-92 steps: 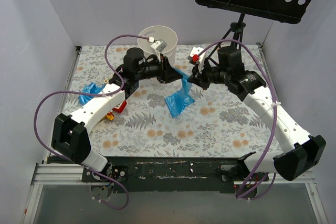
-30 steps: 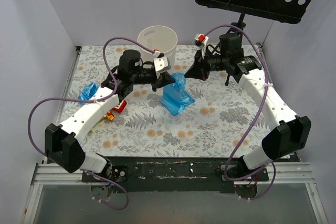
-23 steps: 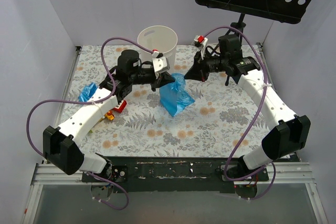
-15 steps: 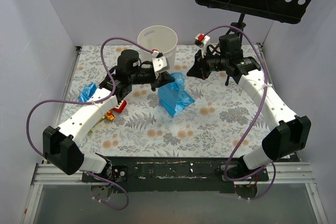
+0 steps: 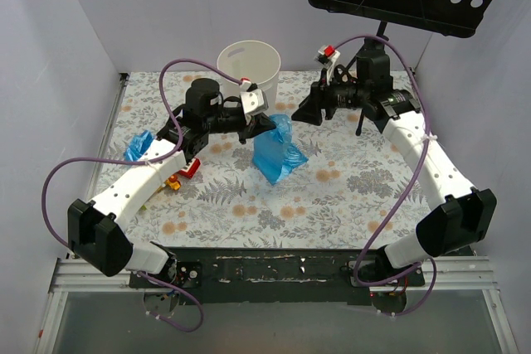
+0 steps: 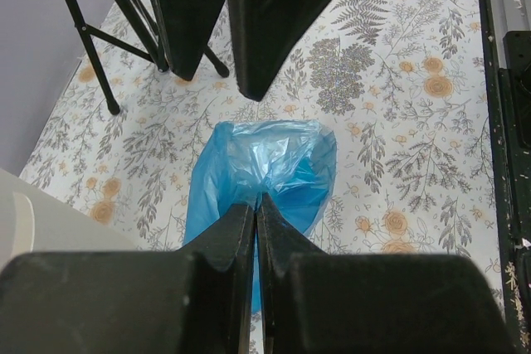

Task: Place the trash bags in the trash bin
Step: Unfold the trash bag at the center of the board.

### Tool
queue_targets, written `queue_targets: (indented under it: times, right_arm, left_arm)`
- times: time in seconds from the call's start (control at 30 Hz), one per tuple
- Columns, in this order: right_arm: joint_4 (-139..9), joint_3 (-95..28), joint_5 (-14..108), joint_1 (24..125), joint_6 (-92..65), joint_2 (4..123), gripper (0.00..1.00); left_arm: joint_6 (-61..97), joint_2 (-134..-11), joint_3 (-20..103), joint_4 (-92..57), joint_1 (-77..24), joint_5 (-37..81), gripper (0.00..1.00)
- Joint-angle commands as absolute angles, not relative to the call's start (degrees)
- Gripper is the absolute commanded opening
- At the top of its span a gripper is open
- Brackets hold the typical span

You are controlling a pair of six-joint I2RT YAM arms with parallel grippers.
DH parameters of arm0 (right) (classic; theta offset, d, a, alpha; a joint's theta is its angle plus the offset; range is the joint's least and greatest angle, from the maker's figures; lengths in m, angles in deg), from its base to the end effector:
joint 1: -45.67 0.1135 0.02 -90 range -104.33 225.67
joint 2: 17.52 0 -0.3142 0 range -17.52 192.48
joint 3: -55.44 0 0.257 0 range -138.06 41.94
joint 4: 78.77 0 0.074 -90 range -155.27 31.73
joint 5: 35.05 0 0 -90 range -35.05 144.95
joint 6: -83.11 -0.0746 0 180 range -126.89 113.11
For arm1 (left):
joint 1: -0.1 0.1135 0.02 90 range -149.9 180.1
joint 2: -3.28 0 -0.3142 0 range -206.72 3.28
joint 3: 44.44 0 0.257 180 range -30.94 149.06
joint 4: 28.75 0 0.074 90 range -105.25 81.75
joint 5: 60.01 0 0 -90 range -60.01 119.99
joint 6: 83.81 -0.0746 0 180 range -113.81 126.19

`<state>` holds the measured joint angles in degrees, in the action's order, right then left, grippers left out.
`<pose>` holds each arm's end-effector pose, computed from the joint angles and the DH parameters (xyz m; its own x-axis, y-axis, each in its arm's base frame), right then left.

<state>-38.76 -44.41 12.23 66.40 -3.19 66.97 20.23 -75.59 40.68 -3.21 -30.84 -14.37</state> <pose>0.3138 0.1729 0.4406 -0.3353 -0.1776 -0.9252 -0.8602 0.4584 0.2237 0.2605 -0.2170 0.4077 -0.5014 0.0983 -0.8596 0.8370 0.3070 -0.4530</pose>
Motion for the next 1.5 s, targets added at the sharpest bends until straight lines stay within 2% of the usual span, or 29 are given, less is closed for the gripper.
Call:
queue_targets:
  times: [0.0,0.17,0.27,0.4,0.43,0.47,0.5,0.53,0.73,0.87,1.3,1.47]
  right_arm:
    - [-43.5,-45.6,1.1,68.1,-6.1,67.9,0.64]
    - [-42.9,-47.4,2.8,69.8,-6.1,70.5,0.63]
    - [-42.5,-48.1,7.1,70.5,-6.3,71.9,0.52]
    - [-43.3,-48.5,9.1,70.5,-8.5,73.6,0.43]
    - [-43.4,-48.7,8.8,70.5,-8.8,74.0,0.36]
    - [-43.5,-48.7,8.5,70.5,-8.8,74.3,0.18]
    - [-43.2,-48.7,8.5,70.5,-8.7,74.3,0.05]
    - [-42.9,-48.8,10.2,70.5,-8.2,74.1,0.01]
    - [-41.1,-48.0,31.3,69.7,-5.1,70.2,0.01]
    - [-40.1,-48.3,40.0,69.5,-4.6,68.8,0.01]
    - [-39.7,-48.2,50.6,69.1,-1.5,66.2,0.01]
    - [-39.8,-46.1,47.5,69.0,1.3,63.8,0.01]
  left_arm:
    - [19.2,-74.3,41.7,-2.8,-31.1,-15.4,0.00]
    - [19.1,-74.4,42.1,-2.6,-31.1,-15.5,0.00]
    - [19.1,-74.3,42.3,-2.5,-31.2,-15.5,0.00]
    - [18.8,-74.0,42.2,-2.5,-31.1,-15.2,0.00]
    - [18.8,-73.9,42.3,-2.5,-31.1,-15.0,0.00]
    - [18.6,-73.7,42.3,-2.3,-31.1,-14.8,0.00]
    - [18.3,-73.6,42.1,-2.2,-31.1,-14.4,0.00]
    - [18.0,-73.5,42.0,-1.9,-31.1,-13.7,0.00]
    - [16.0,-71.1,39.6,-0.6,-31.1,-11.4,0.00]
    - [16.6,-70.6,38.7,-0.2,-31.2,-11.7,0.00]
    - [19.5,-69.8,37.3,-0.4,-31.1,-9.1,0.00]
    - [20.4,-68.7,37.0,-0.8,-31.1,-5.9,0.01]
